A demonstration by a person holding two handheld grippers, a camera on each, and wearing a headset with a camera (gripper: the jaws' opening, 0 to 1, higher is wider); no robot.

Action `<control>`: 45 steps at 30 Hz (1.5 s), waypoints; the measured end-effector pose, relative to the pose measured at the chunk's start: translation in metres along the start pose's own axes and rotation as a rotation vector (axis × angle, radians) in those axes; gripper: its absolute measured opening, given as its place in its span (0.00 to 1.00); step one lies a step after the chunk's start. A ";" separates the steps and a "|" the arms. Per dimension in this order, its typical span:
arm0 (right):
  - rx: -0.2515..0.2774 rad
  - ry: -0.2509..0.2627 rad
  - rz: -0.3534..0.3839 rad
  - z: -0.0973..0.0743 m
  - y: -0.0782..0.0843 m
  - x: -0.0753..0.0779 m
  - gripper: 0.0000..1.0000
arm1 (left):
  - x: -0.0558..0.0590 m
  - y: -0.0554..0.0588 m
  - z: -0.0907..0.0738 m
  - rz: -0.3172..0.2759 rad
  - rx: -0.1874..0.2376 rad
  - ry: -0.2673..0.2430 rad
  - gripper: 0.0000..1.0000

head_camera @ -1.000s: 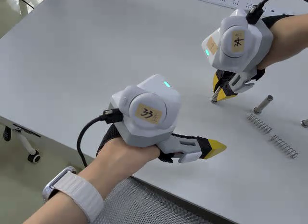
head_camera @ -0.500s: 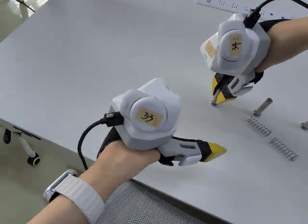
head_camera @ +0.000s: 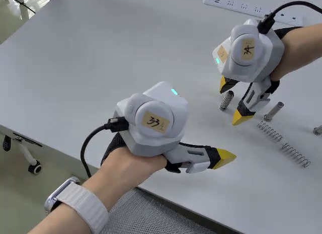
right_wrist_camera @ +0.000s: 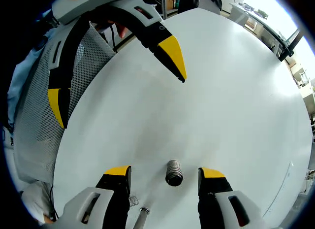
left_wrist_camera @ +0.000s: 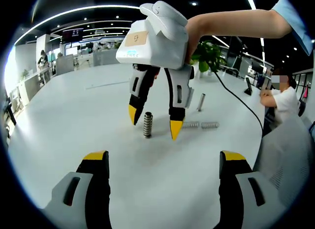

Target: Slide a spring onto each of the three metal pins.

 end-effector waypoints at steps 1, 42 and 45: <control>0.009 0.006 0.006 -0.001 0.000 -0.001 0.59 | 0.000 0.000 0.000 0.001 0.000 0.000 0.91; 0.265 0.209 0.367 -0.051 0.042 -0.039 0.99 | 0.002 0.000 0.000 0.011 -0.022 0.005 0.91; 0.277 0.218 0.404 -0.053 0.054 -0.042 0.99 | 0.002 -0.001 -0.001 0.015 -0.029 0.004 0.91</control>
Point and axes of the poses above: the centre of the closed fingertips' face, and the gripper's own axes: z roughly forward along the fingers, x roughly to its right, y roughly out of its underside, the point moved 9 cm from there along -z, roughly backward along the fingers, and after that the axes turned 13 degrees about y, right-handed, at the moved point
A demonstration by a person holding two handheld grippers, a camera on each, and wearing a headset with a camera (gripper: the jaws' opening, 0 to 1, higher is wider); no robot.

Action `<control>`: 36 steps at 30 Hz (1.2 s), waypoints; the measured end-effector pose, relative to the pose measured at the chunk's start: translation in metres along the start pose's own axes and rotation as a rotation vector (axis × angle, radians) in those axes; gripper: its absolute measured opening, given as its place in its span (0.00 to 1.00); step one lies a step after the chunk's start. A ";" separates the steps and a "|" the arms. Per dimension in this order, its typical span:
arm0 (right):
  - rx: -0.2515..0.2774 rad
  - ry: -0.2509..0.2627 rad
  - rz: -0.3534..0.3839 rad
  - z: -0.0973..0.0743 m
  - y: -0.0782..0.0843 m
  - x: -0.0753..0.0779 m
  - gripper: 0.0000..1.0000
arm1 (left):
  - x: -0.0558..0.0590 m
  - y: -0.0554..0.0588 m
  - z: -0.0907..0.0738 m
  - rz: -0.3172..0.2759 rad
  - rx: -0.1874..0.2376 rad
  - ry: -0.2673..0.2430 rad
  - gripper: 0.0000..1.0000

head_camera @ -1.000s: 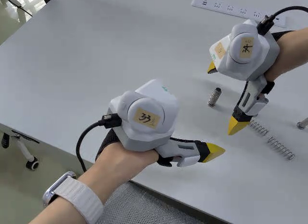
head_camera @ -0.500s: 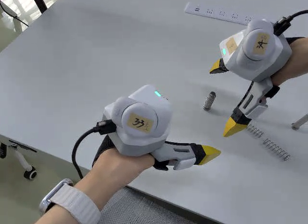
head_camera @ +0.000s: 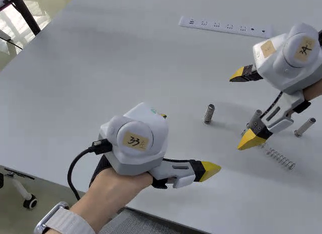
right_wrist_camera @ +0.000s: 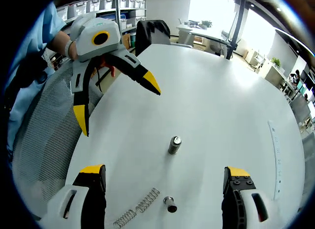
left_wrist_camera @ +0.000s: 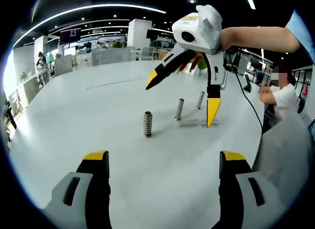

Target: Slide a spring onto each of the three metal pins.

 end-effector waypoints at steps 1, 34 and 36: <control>0.008 0.008 0.010 -0.003 0.003 -0.001 0.99 | 0.000 -0.001 -0.001 -0.001 0.000 0.000 0.91; 0.055 0.244 0.348 -0.076 0.101 -0.049 0.99 | -0.002 -0.007 -0.001 0.053 -0.049 0.037 0.91; 0.052 0.259 0.369 -0.081 0.105 -0.056 0.99 | -0.002 -0.007 -0.001 0.055 -0.051 0.039 0.91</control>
Point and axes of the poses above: the centre of the closed fingertips' face, and the gripper's own axes: z roughly forward along the fingers, x roughly to its right, y roughly out of its underside, the point moved 9 cm from there along -z, roughly backward along the fingers, and after that the axes turned 13 degrees about y, right-handed, at the moved point
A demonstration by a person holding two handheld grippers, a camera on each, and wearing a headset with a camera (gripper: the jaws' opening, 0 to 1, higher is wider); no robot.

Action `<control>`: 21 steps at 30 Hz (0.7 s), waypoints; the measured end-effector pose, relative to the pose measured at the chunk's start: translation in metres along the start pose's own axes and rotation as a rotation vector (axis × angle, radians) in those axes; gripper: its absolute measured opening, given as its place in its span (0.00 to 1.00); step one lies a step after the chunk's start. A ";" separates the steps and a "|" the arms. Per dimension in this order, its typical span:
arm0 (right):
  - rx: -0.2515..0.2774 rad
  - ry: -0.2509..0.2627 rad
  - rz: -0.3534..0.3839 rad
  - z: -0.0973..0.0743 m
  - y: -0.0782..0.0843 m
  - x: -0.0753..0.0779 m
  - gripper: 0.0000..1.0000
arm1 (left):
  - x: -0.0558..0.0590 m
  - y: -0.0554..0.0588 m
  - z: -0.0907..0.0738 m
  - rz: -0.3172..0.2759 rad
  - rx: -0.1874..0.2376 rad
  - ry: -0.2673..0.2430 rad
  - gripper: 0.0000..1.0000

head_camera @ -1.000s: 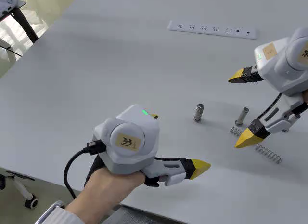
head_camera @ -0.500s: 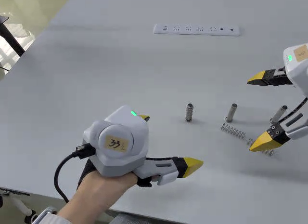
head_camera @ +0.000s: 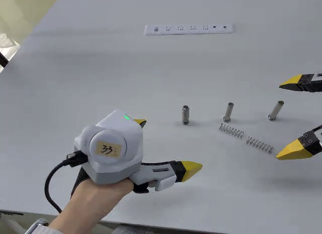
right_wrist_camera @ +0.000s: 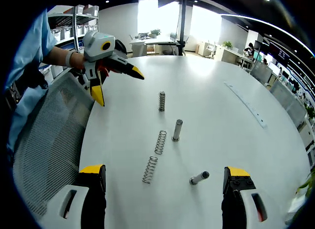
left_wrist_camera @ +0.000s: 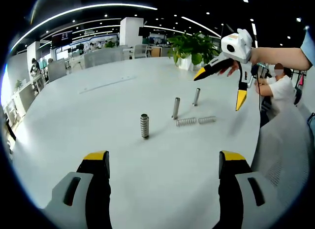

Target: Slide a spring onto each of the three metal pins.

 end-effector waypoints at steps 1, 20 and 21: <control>0.001 0.007 0.008 -0.002 0.002 -0.001 0.99 | 0.000 0.000 0.000 0.001 -0.001 0.002 0.91; 0.015 0.124 0.153 -0.045 0.044 -0.024 0.97 | 0.002 -0.007 0.005 0.032 -0.022 0.036 0.90; 0.016 0.127 0.155 -0.046 0.044 -0.024 0.97 | 0.002 -0.008 0.005 0.035 -0.020 0.038 0.90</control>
Point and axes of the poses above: the centre of the closed fingertips' face, and the gripper's own axes: z roughly forward along the fingers, x roughly to its right, y roughly out of its underside, the point moved 9 cm from there along -z, roughly backward along the fingers, and after that the axes turned 13 degrees about y, right-handed, at the moved point
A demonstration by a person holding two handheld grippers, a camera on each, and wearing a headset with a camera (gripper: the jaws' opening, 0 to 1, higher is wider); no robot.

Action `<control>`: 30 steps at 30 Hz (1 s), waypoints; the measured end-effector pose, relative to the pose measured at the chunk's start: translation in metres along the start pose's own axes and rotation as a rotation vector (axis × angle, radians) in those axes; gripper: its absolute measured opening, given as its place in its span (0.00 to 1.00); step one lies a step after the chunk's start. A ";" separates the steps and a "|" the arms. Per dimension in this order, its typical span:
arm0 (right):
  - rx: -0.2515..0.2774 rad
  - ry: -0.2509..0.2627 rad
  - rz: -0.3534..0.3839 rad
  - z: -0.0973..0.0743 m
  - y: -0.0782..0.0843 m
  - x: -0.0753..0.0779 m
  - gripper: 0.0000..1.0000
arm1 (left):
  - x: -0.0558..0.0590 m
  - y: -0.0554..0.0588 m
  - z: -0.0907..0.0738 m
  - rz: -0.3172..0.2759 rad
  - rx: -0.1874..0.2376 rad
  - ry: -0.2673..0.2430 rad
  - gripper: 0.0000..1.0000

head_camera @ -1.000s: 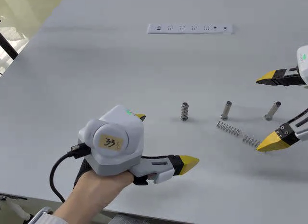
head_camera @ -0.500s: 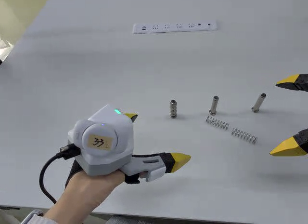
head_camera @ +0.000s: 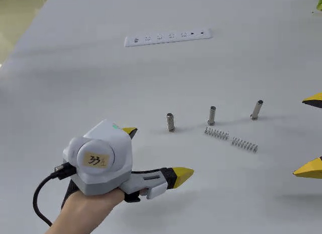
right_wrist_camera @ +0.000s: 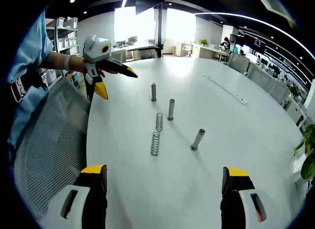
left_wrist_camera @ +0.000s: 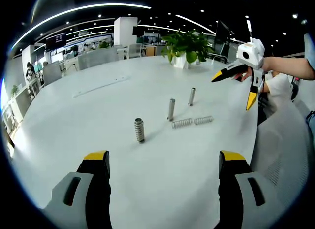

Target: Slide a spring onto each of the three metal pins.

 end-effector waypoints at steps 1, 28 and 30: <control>0.002 0.009 0.003 -0.002 0.001 0.001 0.97 | 0.000 0.000 0.000 0.003 -0.003 0.001 0.90; 0.025 0.052 0.068 -0.009 0.014 0.005 0.94 | 0.001 -0.021 0.016 0.109 -0.022 0.081 0.85; 0.023 0.054 0.070 -0.010 0.015 0.005 0.94 | 0.004 -0.025 0.019 0.128 -0.021 0.101 0.83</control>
Point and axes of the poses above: the centre of the closed fingertips' face, and the gripper's own axes: z roughly forward along the fingers, x roughly to its right, y roughly out of its underside, the point moved 9 cm from there along -z, roughly backward along the fingers, and after that the axes turned 13 degrees about y, right-handed, at the moved point
